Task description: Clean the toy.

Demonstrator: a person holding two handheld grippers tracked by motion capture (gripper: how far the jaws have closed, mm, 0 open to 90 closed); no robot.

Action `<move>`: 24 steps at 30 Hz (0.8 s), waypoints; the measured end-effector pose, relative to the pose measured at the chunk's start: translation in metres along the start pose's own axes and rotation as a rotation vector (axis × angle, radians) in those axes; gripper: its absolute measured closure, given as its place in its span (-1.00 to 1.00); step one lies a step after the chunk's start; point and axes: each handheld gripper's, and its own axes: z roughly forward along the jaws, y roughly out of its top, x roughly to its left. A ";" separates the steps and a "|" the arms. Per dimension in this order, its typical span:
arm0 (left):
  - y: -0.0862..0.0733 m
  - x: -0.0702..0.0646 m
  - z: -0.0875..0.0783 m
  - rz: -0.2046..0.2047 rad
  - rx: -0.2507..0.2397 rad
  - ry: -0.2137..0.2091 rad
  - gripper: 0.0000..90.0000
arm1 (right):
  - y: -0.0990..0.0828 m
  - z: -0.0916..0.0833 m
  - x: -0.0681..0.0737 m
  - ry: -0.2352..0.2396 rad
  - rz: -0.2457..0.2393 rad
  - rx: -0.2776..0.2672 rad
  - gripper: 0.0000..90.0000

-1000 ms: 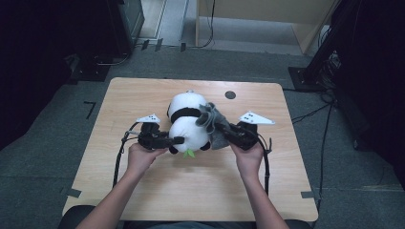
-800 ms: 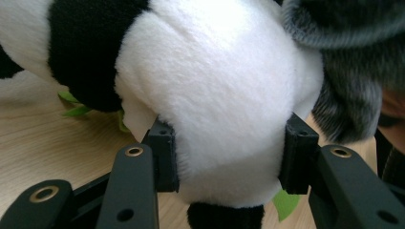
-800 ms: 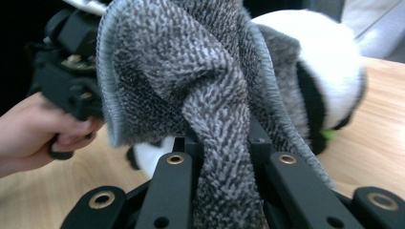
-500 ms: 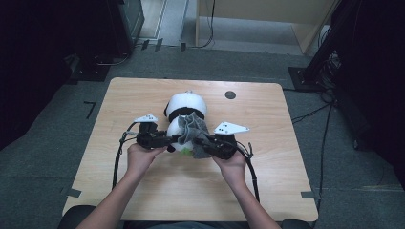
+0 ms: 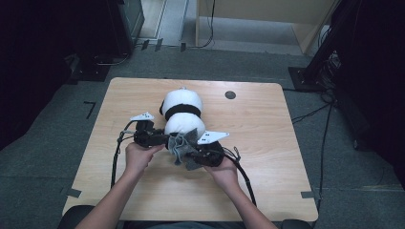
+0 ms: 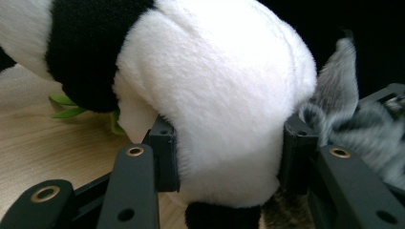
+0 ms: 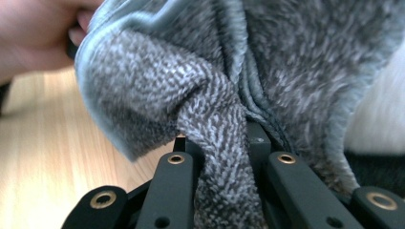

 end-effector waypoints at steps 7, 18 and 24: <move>0.002 0.003 -0.004 -0.013 -0.026 -0.019 0.16 | -0.009 0.008 -0.011 -0.017 0.005 0.071 0.75; 0.007 0.004 -0.013 0.059 0.010 -0.047 0.15 | -0.013 -0.009 -0.042 -0.121 0.078 0.096 0.75; 0.007 0.004 -0.013 0.084 0.026 -0.056 0.15 | -0.015 -0.019 -0.056 -0.193 0.119 0.107 0.75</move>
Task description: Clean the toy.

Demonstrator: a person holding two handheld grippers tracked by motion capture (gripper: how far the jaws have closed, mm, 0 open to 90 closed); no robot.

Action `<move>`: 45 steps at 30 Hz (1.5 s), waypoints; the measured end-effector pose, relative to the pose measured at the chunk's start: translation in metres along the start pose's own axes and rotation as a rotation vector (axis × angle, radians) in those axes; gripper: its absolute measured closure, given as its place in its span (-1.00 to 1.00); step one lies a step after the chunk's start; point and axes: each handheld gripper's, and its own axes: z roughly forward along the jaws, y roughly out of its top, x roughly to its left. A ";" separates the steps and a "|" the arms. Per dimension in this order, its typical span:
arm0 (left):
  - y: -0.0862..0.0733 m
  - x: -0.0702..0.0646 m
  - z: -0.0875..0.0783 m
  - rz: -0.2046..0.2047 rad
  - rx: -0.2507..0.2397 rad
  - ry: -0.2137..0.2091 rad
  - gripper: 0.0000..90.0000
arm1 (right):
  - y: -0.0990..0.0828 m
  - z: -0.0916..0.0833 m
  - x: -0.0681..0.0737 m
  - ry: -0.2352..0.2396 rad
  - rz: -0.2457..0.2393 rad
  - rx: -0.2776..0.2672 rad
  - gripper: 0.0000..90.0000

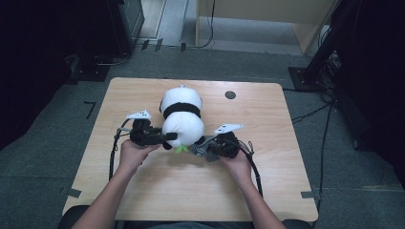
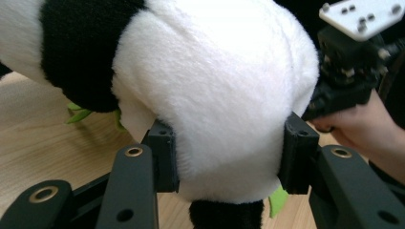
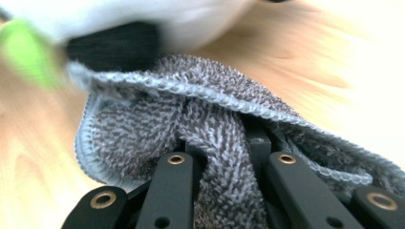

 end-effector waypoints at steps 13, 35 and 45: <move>0.000 0.007 -0.010 0.054 -0.008 0.091 0.15 | -0.003 -0.034 -0.042 -0.091 0.169 -0.060 0.74; -0.005 0.078 -0.051 -0.029 -0.051 0.201 0.14 | -0.018 -0.072 -0.100 -0.249 0.259 -0.113 0.72; -0.010 0.101 -0.051 -0.059 -0.041 0.237 0.07 | -0.040 -0.073 -0.137 -0.329 0.319 -0.062 0.67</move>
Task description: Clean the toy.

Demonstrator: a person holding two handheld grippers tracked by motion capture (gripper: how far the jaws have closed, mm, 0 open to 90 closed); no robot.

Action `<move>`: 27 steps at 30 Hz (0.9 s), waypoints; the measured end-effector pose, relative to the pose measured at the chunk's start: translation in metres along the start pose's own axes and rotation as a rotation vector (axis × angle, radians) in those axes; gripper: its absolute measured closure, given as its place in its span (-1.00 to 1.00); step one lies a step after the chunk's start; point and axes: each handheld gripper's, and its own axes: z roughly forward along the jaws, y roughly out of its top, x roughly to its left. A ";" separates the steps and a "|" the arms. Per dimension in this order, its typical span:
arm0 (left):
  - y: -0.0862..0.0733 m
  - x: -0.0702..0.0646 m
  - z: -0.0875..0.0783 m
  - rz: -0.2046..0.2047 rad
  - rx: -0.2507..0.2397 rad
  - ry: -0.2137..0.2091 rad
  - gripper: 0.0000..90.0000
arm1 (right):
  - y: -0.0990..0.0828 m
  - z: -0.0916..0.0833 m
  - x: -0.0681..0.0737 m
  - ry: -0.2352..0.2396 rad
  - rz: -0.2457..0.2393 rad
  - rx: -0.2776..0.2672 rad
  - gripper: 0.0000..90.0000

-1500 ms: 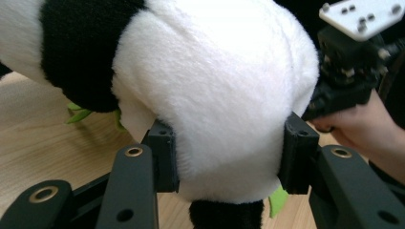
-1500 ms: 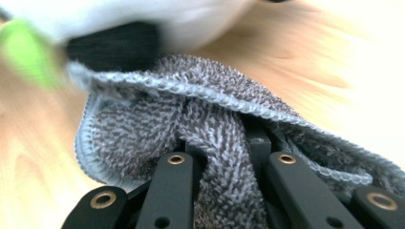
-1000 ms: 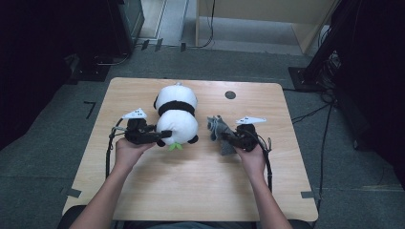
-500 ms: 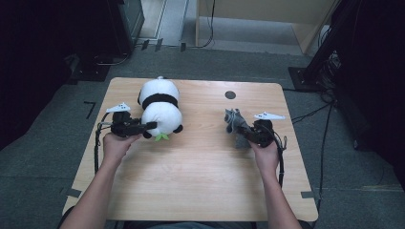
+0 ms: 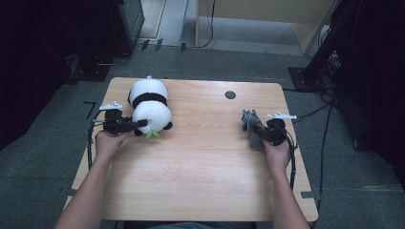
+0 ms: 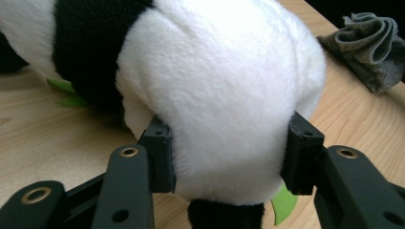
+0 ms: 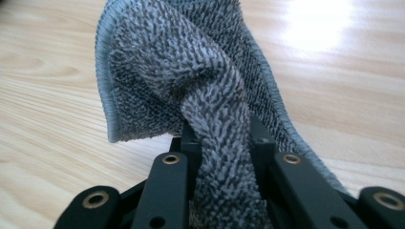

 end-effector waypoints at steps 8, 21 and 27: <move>-0.002 0.005 0.003 0.004 0.001 -0.001 -0.45 | -0.009 0.013 -0.012 0.023 0.021 0.014 0.31; 0.002 -0.001 -0.003 0.019 0.042 0.057 -0.73 | -0.002 -0.003 -0.009 0.050 0.028 -0.026 -0.38; 0.005 -0.008 -0.014 0.026 0.009 0.043 -1.00 | 0.002 -0.016 0.005 0.049 -0.014 -0.039 -0.41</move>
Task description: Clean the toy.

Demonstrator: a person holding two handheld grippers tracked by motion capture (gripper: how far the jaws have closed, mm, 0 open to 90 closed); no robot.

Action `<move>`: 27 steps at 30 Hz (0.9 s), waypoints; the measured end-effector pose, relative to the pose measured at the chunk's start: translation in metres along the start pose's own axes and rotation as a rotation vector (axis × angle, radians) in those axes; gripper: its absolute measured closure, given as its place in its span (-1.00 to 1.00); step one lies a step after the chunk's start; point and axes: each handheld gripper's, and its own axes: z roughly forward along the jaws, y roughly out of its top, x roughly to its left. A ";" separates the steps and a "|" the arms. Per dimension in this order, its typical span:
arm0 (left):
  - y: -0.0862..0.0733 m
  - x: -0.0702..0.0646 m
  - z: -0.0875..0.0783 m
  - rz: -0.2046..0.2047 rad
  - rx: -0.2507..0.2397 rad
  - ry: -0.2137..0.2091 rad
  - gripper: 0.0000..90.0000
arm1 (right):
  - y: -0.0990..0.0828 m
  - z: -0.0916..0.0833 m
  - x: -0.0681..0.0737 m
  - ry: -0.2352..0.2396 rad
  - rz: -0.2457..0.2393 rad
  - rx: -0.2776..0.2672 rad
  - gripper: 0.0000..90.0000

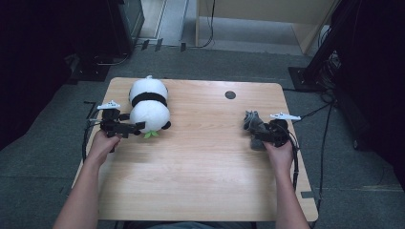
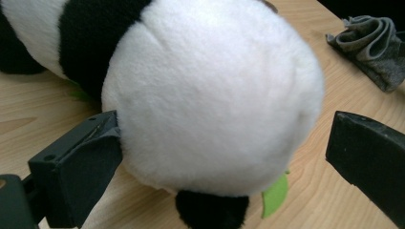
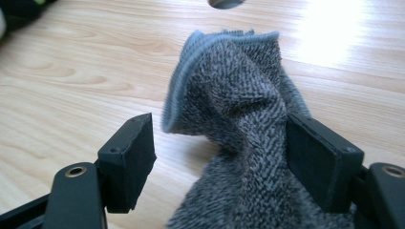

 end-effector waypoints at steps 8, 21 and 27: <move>0.001 -0.027 -0.012 0.084 0.015 0.024 -1.00 | -0.005 -0.013 0.023 0.031 -0.037 -0.009 -0.41; -0.009 -0.076 -0.015 0.187 -0.005 0.002 -1.00 | -0.014 -0.037 0.056 0.054 -0.105 -0.052 -0.41; -0.019 -0.095 -0.001 0.202 0.015 -0.044 -1.00 | -0.022 -0.029 0.072 0.104 -0.122 -0.019 -0.41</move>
